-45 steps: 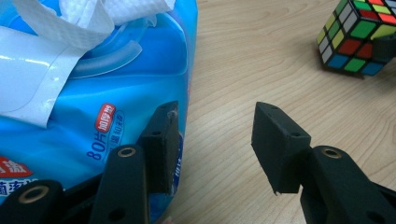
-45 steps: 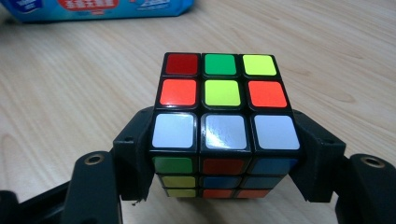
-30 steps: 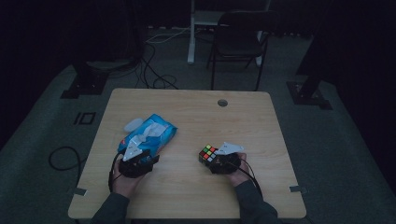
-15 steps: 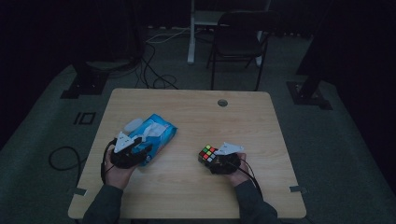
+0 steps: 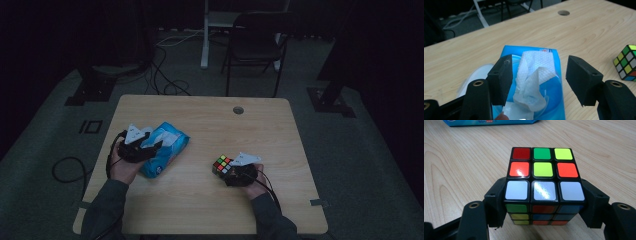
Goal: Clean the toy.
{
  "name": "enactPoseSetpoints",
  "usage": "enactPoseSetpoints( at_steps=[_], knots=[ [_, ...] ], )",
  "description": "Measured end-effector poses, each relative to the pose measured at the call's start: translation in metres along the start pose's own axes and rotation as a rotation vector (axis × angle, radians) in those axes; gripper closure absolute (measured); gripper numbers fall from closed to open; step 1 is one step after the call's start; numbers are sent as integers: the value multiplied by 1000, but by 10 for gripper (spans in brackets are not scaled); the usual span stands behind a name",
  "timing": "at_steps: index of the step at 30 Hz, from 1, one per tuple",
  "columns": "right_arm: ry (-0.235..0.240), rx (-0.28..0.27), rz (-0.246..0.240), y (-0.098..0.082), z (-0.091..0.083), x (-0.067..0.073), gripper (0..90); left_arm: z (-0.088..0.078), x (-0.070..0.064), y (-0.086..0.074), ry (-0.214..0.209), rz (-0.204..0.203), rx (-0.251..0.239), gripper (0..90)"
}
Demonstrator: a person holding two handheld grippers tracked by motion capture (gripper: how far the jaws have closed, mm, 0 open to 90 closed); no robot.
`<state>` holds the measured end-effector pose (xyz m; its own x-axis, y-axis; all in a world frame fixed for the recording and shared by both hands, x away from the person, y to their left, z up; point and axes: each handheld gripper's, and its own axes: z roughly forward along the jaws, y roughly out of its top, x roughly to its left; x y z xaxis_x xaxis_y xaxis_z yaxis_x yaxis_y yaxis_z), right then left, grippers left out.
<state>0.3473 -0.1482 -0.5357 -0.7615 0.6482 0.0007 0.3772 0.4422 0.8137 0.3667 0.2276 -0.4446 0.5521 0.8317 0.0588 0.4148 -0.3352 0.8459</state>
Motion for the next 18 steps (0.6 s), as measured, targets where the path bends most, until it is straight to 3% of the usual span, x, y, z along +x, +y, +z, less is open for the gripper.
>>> enactPoseSetpoints(
  at_steps=[8, 11, 12, 13, 14, 18],
  knots=[
    [2, -1, -2, 0, 0, 0, 339, 28, 5, -4, -25, -9, 105, 373],
    [2, -1, -2, 0, 0, 0, 339, 34, 6, -4, 5, -15, 138, 459],
    [2, -1, -1, 0, 0, 0, 339, 39, 10, -4, 39, -29, 170, 459],
    [2, -2, 0, 0, 0, 0, 339, 41, 12, -4, 44, -37, 182, 548],
    [2, -2, 0, 0, 0, 0, 339, 42, 13, -5, 43, -43, 187, 579],
    [3, -2, -1, 0, 0, -1, 339, 44, 17, -3, 32, -58, 205, 604]
  ],
)
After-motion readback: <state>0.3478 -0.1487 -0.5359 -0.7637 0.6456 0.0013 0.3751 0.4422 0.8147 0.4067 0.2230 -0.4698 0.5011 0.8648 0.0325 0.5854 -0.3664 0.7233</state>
